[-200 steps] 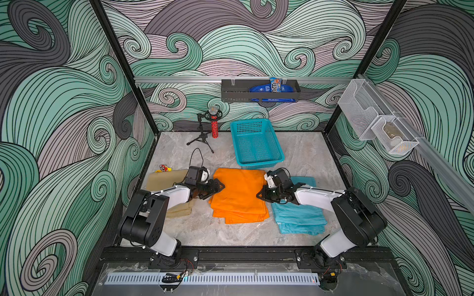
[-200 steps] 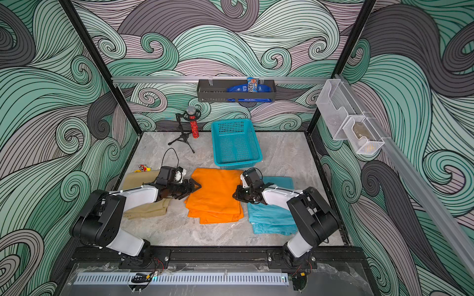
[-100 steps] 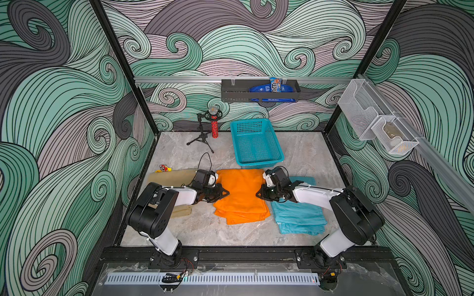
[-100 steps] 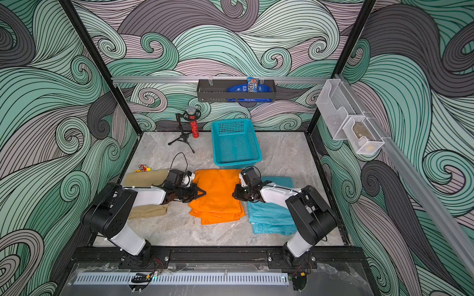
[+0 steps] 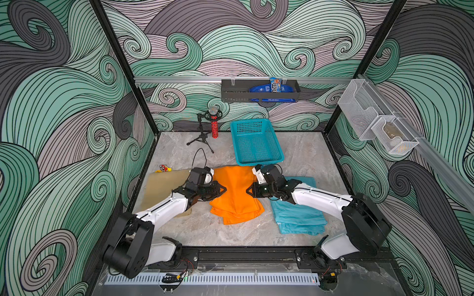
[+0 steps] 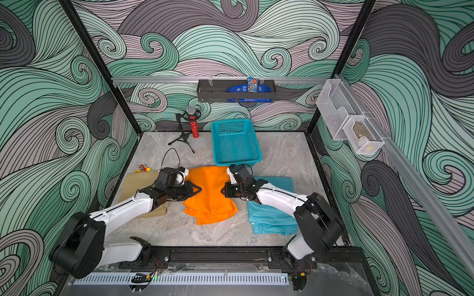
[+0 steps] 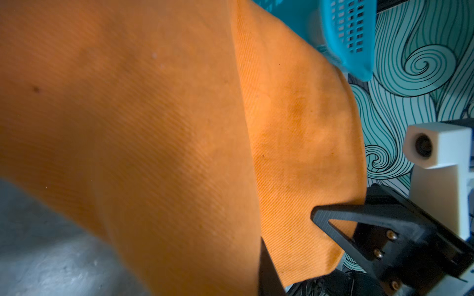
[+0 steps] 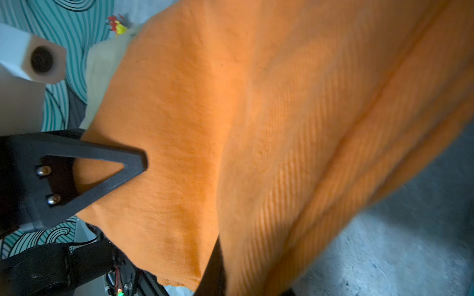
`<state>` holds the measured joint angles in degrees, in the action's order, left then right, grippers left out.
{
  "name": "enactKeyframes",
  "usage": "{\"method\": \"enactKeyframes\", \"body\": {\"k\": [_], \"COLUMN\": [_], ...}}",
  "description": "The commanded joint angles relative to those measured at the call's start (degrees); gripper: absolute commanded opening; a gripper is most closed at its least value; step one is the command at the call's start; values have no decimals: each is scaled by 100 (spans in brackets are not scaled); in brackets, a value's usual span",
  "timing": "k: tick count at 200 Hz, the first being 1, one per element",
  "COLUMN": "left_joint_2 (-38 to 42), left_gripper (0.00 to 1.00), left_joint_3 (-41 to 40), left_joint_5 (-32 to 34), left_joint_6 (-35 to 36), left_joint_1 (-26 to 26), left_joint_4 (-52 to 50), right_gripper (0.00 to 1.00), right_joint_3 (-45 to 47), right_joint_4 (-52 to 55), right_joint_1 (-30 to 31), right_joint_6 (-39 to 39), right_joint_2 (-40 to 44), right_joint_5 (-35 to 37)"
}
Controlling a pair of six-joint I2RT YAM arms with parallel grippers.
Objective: Put the folded long pants in the basket
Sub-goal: Pick up the long pant at the center of the board, then place the long pant in the basket.
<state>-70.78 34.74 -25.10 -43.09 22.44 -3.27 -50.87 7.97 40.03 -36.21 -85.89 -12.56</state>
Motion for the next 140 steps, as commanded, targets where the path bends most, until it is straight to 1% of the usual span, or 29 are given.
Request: {"method": "enactKeyframes", "body": {"k": [1,36,72,102,140], "left_joint_2": [432,634,550,177,-628], "left_gripper": [0,0,0,0,0], "left_joint_3": [576,1162,1779,2279,2931], "left_joint_5": [268,340,322,288,211], "left_joint_6": [-109,-230,-199,-217,-261], "left_joint_1": [58,54,56,58,91], "left_joint_4": [-188,-310,-220,178,546], "right_gripper": [0,0,0,0,0], "right_joint_3": [-593,-1418,-2436,-3080,-3861], "right_joint_4": [-48,274,862,1095,1621], "right_joint_1": [73,74,-32,-565,-1551], "right_joint_6": [232,398,912,1164,1581], "right_joint_2": [292,337,159,-102,-609], "right_joint_5": [-295,-489,-390,-707,-952]}}
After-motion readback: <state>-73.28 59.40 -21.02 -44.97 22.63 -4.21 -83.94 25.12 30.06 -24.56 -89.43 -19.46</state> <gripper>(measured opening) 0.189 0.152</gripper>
